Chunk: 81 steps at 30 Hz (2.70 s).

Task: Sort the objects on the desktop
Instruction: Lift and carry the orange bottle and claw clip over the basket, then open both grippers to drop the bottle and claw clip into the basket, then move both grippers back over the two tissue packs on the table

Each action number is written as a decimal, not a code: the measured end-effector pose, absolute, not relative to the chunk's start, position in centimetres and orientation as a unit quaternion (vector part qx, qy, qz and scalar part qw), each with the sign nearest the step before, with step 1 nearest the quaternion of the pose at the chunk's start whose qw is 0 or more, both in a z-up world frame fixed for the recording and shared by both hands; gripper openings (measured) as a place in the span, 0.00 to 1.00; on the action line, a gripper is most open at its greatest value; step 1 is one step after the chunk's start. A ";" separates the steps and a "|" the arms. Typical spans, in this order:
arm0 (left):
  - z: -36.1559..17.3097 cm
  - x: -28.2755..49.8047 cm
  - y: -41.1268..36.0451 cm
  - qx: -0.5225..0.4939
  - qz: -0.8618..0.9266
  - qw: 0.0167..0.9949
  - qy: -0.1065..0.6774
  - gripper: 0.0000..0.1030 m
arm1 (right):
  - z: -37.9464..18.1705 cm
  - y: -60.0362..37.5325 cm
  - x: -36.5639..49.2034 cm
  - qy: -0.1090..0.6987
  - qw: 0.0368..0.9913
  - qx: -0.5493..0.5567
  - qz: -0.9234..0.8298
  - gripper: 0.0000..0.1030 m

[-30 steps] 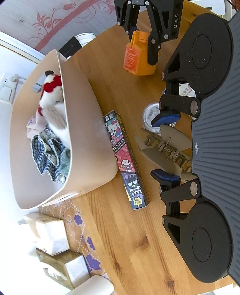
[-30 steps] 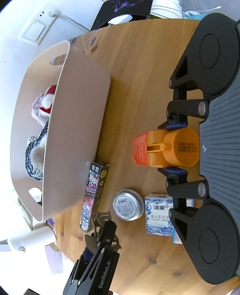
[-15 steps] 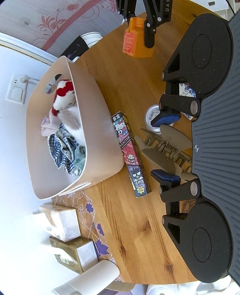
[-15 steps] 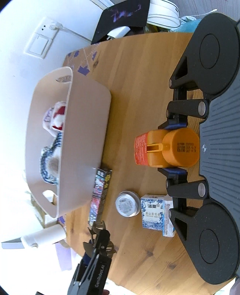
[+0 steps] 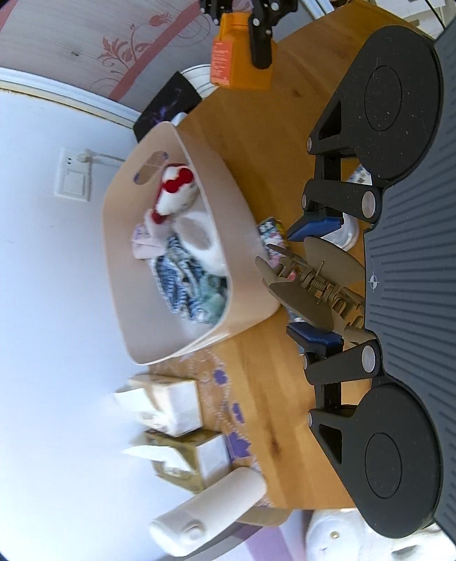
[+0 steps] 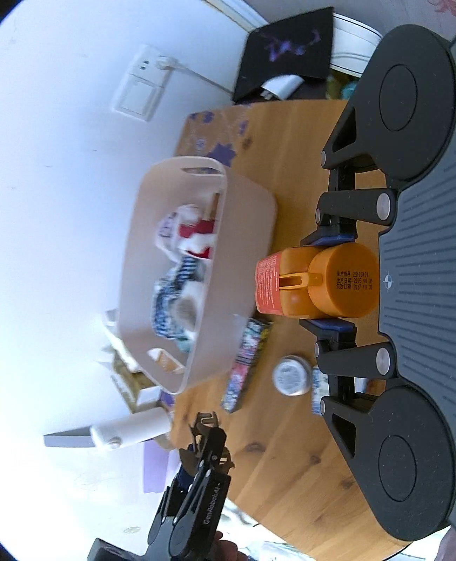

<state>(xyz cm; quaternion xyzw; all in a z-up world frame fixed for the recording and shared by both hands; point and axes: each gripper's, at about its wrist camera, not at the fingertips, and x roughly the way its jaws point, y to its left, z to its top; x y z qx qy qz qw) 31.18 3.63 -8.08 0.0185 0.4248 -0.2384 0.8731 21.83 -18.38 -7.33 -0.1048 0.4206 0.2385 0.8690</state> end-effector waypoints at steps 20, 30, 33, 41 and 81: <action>-1.7 37.7 0.4 0.037 -0.239 0.910 0.337 0.50 | -2.5 -18.7 27.8 0.346 0.900 -0.140 0.224 0.35; -3.0 41.6 -3.9 0.069 -0.231 0.909 0.340 0.50 | -3.7 -16.8 32.6 0.346 0.891 -0.174 0.236 0.35; -3.9 42.5 -4.8 0.075 -0.226 0.907 0.349 0.50 | -4.6 -15.8 34.2 0.350 0.887 -0.184 0.240 0.35; -7.4 45.0 -6.5 0.105 -0.187 0.892 0.398 0.50 | -7.9 -12.5 38.6 0.361 0.881 -0.194 0.238 0.35; -7.7 40.6 -4.5 0.102 -0.178 0.885 0.418 0.75 | -7.6 -11.4 31.3 0.377 0.881 -0.197 0.205 0.96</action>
